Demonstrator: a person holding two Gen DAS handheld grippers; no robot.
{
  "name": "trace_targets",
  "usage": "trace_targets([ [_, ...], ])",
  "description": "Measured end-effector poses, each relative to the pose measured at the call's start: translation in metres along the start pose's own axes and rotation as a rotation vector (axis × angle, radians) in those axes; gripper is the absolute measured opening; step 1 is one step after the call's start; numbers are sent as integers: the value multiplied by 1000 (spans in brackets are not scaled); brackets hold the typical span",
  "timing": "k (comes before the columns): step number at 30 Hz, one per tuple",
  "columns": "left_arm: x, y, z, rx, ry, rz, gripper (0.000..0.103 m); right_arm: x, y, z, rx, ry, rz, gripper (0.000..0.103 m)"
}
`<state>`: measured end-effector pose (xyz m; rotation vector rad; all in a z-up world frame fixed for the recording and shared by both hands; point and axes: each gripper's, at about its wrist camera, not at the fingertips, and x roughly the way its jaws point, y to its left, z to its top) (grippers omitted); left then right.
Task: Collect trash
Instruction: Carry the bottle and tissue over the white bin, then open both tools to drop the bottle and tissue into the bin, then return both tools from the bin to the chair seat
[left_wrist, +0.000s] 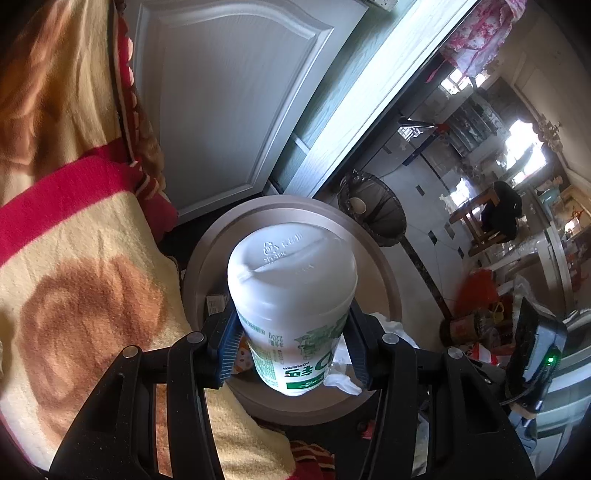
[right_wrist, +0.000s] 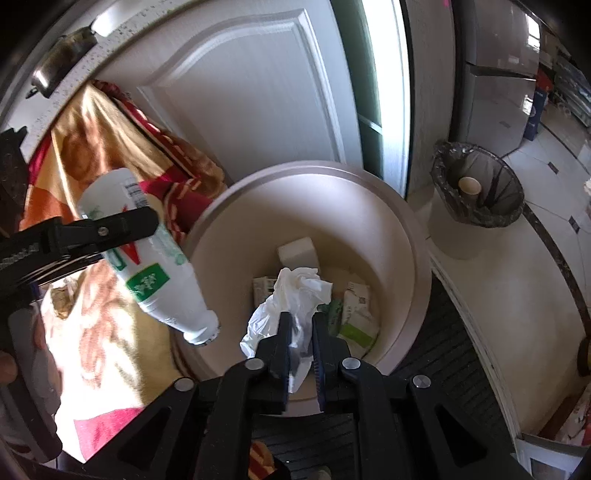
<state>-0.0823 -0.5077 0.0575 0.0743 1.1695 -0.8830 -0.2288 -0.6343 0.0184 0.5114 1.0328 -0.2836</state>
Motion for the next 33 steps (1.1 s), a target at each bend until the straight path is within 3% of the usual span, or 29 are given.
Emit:
trace_targets([
  [2,2,0,0,-3,2,1,48,5,1,0,-1,18,-27,25],
  [3,2,0,0,-5,3,1,48,6,0,1,3,17,-40,42],
  [4,3,0,1,-6,3,0,48,5,0,0,7,10,-45,46],
  [18,19,-5,-9,-3,46,-5,49,-13,-2,-7,40,-4,-13,46],
  [33,9,5,-11,-8,66,-24,59,-20,8,-5,30,-20,-3,46],
])
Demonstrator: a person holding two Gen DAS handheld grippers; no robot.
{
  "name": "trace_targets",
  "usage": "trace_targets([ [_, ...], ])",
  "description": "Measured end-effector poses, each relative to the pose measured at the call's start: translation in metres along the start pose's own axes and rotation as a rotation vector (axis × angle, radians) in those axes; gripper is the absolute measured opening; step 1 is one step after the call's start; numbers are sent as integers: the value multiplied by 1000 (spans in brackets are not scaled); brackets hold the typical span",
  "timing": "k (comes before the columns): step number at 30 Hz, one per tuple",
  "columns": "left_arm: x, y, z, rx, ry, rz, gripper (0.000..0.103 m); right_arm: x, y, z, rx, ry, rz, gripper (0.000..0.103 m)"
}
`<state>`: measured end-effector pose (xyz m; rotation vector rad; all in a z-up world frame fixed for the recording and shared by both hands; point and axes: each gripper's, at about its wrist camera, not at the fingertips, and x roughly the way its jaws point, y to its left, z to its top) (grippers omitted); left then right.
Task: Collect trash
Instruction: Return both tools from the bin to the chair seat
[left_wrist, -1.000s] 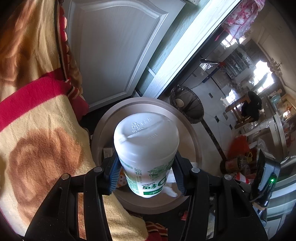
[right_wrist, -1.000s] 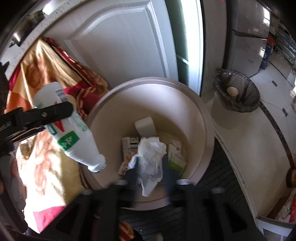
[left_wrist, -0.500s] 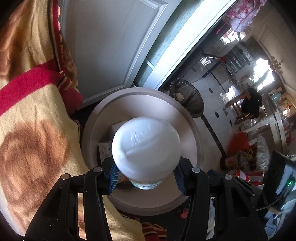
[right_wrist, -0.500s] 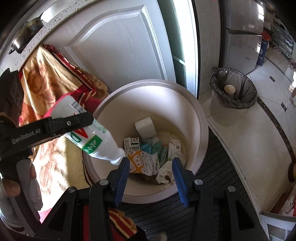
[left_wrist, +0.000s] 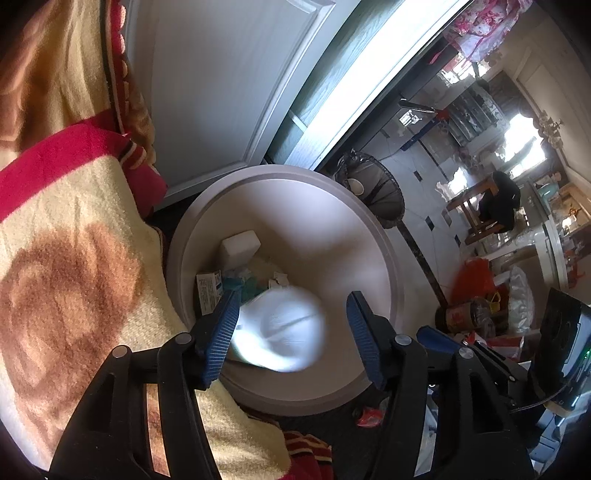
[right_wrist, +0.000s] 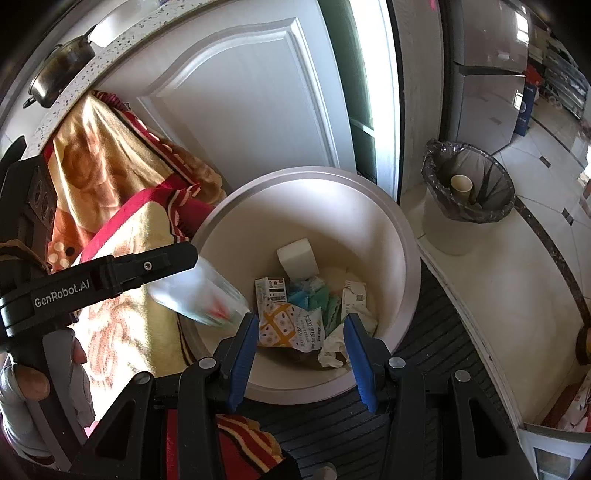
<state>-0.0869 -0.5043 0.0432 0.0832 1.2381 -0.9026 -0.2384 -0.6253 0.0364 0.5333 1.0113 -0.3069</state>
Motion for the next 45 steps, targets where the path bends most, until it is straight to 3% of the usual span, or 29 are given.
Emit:
trace_targets([
  [10,-19,-2,-8,33,-14,0,59,-8,14,2,-30,-14,3,46],
  [28,-95,18,-43,80,-125,68,59,-22,73,1,-130,-42,53,47],
  [36,-137,50,-68,51,-139,71,64,-22,113,-6,-201,-31,98,49],
  [45,-201,118,-114,-39,-131,70,70,-18,174,-17,-308,-10,174,52],
])
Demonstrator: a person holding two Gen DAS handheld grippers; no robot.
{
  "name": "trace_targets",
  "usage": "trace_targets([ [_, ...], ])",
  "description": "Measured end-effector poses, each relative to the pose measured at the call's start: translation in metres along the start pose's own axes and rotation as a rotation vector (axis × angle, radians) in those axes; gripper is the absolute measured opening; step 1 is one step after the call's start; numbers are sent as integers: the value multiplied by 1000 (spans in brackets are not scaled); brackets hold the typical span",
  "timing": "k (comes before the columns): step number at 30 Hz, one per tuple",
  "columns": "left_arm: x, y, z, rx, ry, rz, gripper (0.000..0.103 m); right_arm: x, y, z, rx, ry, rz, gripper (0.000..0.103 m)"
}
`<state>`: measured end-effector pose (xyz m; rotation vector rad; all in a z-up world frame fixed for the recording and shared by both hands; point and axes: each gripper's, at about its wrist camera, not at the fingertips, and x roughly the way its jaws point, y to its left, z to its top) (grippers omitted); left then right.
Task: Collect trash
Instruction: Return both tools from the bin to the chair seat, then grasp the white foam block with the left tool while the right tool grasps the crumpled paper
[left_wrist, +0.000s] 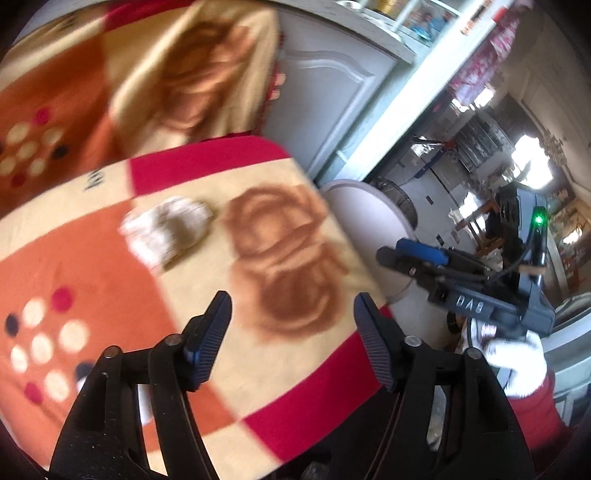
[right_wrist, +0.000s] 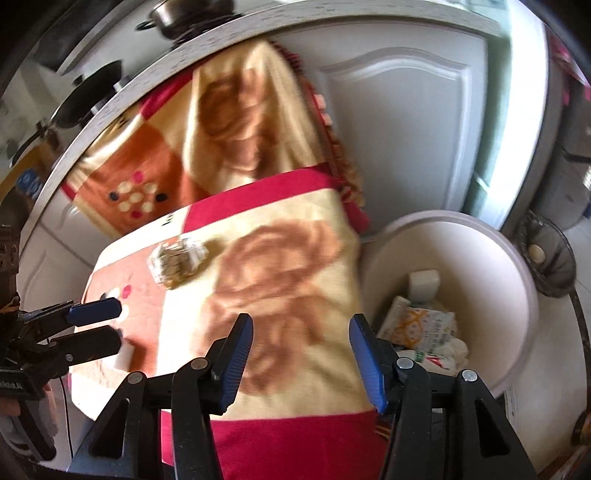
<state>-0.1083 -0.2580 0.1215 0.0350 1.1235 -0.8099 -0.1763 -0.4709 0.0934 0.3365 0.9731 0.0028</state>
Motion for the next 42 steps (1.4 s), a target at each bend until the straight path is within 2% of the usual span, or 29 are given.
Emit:
trace_targets([
  [6,-39,55,-33,-72,8,80,76,14,40,4,-64,21,60,59],
  [13,-42,103,-67,-174,45,138,76,33,79,7,-143,56,103,59],
  [17,-29,108,-78,-190,63,125,76,42,92,10,-168,73,111,59],
  [23,-8,107,-76,-164,92,173,76,55,109,16,-196,89,116,60],
  [28,3,118,-73,-193,110,162,76,72,122,27,-210,94,120,61],
  [33,5,124,-73,-204,104,155,76,100,146,43,-237,103,145,61],
  [38,7,127,-73,-216,104,152,76,142,159,56,-259,141,129,61],
  [39,8,127,-73,-219,106,152,76,152,158,56,-255,155,123,60],
  [40,8,127,-73,-221,105,154,76,158,157,56,-252,167,114,47],
  [42,8,128,-73,-225,103,155,76,164,153,54,-239,178,112,30],
])
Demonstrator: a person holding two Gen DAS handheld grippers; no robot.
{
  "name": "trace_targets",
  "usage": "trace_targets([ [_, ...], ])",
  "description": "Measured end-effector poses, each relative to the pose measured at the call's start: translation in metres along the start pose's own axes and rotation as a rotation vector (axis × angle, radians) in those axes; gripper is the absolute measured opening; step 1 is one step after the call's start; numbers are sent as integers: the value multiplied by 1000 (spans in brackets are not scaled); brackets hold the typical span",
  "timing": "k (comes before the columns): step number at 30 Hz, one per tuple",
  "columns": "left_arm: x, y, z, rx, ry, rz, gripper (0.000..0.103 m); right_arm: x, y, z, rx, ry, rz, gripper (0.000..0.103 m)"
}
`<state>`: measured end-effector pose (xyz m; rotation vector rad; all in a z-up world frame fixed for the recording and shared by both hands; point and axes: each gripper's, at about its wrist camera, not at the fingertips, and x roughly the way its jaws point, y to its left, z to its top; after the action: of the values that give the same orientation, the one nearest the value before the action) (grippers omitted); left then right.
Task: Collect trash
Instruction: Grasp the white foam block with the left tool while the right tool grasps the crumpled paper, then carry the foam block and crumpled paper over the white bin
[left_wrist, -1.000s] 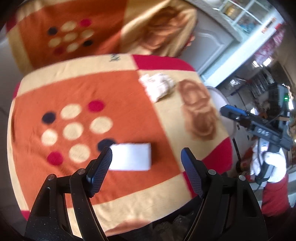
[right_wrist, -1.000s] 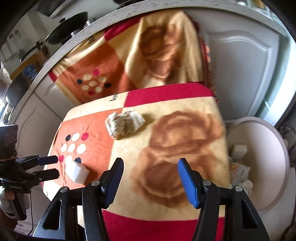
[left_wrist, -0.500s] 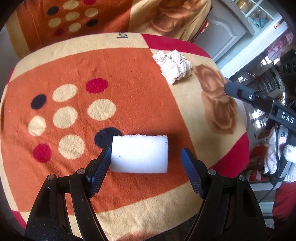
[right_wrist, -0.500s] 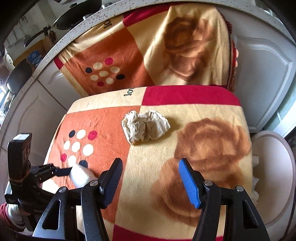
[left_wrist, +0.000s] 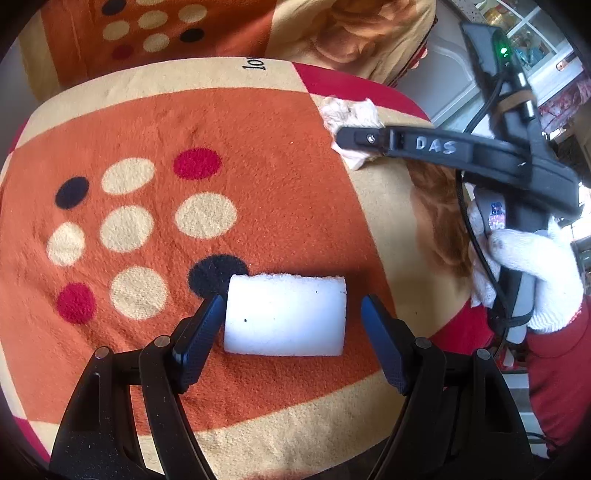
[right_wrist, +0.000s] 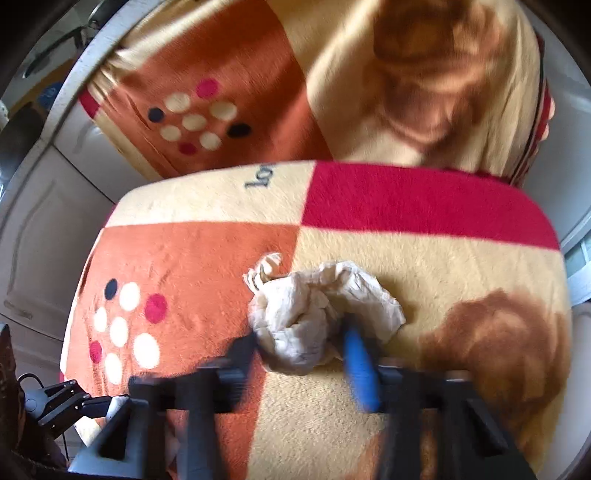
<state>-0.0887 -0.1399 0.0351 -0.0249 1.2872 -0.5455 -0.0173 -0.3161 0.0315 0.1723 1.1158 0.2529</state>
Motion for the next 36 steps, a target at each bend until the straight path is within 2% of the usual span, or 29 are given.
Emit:
trace_targets([
  [1,0,0,0,-1,0,0,76,-4,-1,-2,1,-15,15,25],
  [2,0,1,0,-4,1,-2,76,-10,-1,-4,0,-27,43,24],
  [11,5,-7,-2,15,0,41,75,-78,3,-41,-77,-101,47,24],
  [12,4,-8,-3,10,-3,43,69,-85,1,-45,-75,-107,51,24],
  [13,2,-8,-4,3,-6,51,56,-91,0,-49,-73,-114,54,24],
  [14,1,-7,-4,-4,-7,53,54,-98,-1,-54,-73,-124,52,24],
  [17,-9,-7,-7,-17,-18,22,53,-114,-2,-65,-72,-147,53,24],
  [23,-31,-31,-7,42,-73,32,52,-142,-9,-82,-59,-188,37,24],
  [36,-42,-117,15,207,-147,6,52,-190,-55,-111,36,-257,-51,24],
])
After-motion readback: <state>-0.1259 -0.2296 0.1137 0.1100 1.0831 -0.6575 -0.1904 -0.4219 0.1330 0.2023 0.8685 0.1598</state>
